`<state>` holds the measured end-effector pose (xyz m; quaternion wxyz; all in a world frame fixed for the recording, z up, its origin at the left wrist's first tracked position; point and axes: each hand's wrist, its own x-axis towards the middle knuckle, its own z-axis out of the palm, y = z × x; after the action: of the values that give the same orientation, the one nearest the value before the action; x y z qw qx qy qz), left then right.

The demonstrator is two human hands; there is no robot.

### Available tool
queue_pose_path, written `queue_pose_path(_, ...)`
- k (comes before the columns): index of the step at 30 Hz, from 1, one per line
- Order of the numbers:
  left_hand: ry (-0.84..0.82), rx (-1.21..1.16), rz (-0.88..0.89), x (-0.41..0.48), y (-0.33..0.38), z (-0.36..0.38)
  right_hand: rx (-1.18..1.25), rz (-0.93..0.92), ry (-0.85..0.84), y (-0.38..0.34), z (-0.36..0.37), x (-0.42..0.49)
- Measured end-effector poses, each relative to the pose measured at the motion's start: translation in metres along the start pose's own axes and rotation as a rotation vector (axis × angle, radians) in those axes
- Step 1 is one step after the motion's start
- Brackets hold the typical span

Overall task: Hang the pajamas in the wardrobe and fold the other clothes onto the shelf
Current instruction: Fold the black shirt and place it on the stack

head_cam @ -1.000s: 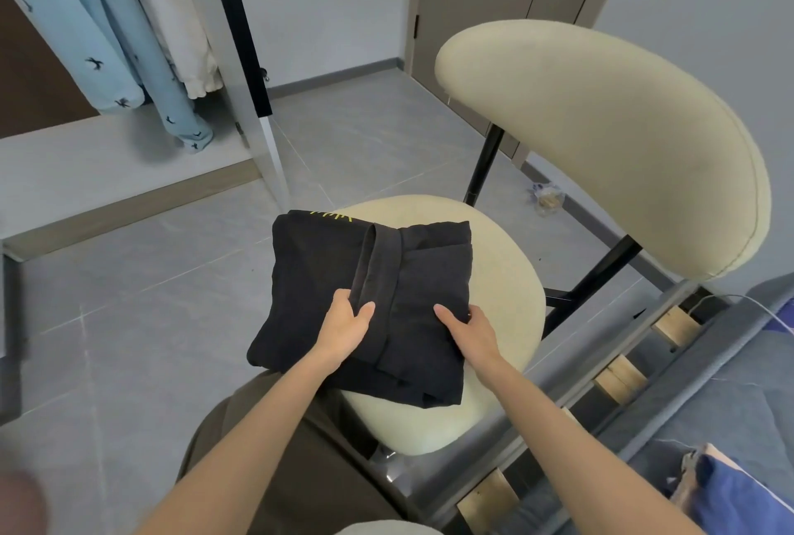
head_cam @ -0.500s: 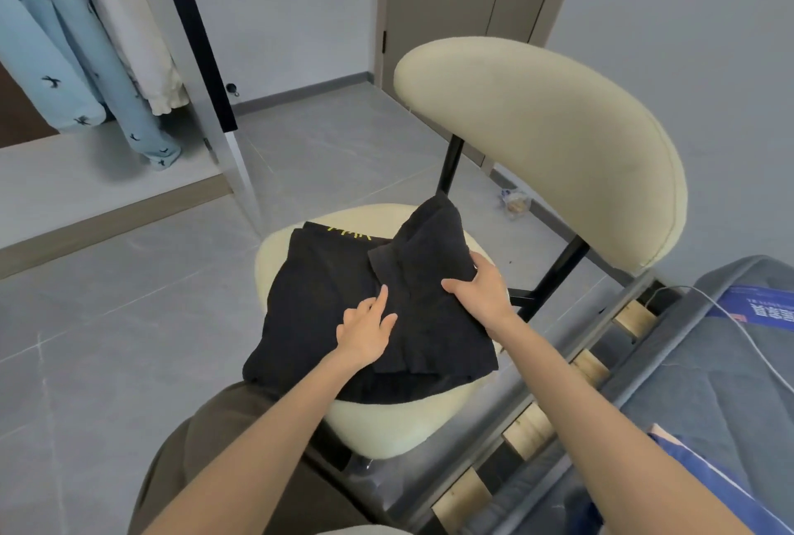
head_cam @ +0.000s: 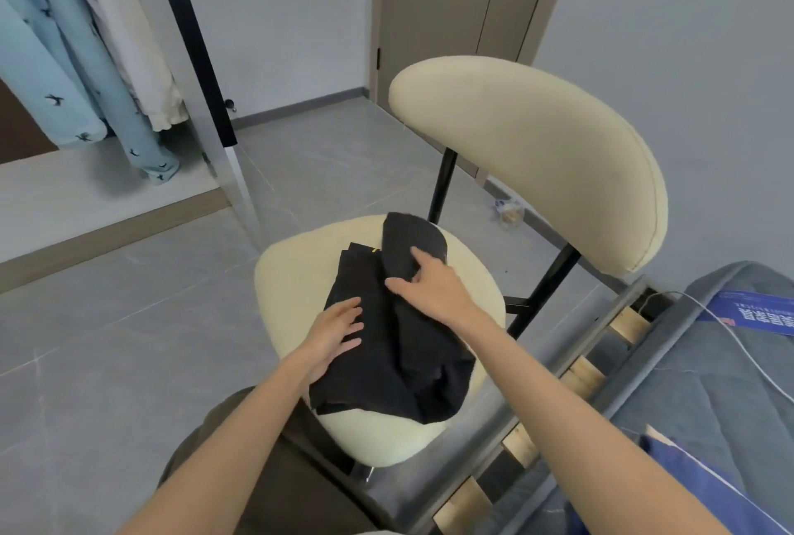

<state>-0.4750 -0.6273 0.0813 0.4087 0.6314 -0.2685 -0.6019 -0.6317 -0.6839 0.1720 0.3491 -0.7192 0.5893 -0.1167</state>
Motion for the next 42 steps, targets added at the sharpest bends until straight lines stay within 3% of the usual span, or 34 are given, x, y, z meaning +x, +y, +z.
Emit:
queue_pose_path(3, -0.029, -0.189, -0.112, -0.005, 0.008, -0.028, 0.304, 0.072, -0.261, -0.021, 0.023, 0.004)
queue_pose_path(5, -0.046, -0.271, -0.172, -0.006, 0.011, -0.041, 0.248, 0.025, -0.162, -0.021, 0.035, 0.004)
queue_pose_path(7, -0.042, -0.246, -0.209, -0.007, 0.012, -0.048, 0.021, -0.047, 0.063, -0.01, 0.042, 0.005)
queue_pose_path(9, -0.037, -0.087, -0.189, -0.005, 0.011, -0.046, -0.07, -0.095, 0.127, 0.004, 0.048, 0.005)
queue_pose_path(11, -0.016, 0.059, -0.109, -0.001, 0.01, -0.038, -0.151, -0.116, 0.005, 0.015, 0.063, -0.002)
queue_pose_path(13, 0.052, 0.158, 0.021, 0.004, 0.006, -0.027, -0.298, -0.131, -0.088, 0.025, 0.084, -0.011)
queue_pose_path(18, 0.274, 0.657, 0.441, -0.004, -0.035, -0.015, -0.407, -0.109, -0.053, 0.05, 0.111, -0.022)
queue_pose_path(23, 0.502, 0.993, 0.464, -0.007, -0.053, -0.012, -0.457, -0.132, -0.013, 0.049, 0.114, -0.024)
queue_pose_path(25, 0.584, 1.093, 0.472, -0.008, -0.046, -0.014, -0.438, -0.162, 0.079, 0.046, 0.105, -0.021)
queue_pose_path(29, 0.498, 1.168, 0.632, -0.008, -0.033, -0.013, -0.351, -0.266, 0.251, 0.04, 0.082, -0.005)
queue_pose_path(33, 0.353, 1.305, 0.606, 0.008, -0.03, 0.001, -0.458, -0.285, 0.105, 0.038, 0.078, 0.021)
queue_pose_path(36, 0.351, 1.372, 0.55, 0.021, -0.037, 0.003, -0.548, -0.229, 0.013, 0.044, 0.086, 0.041)
queue_pose_path(42, 0.339, 1.353, 0.569, 0.039, -0.049, -0.002, -0.467, -0.122, 0.026, 0.062, 0.112, 0.058)
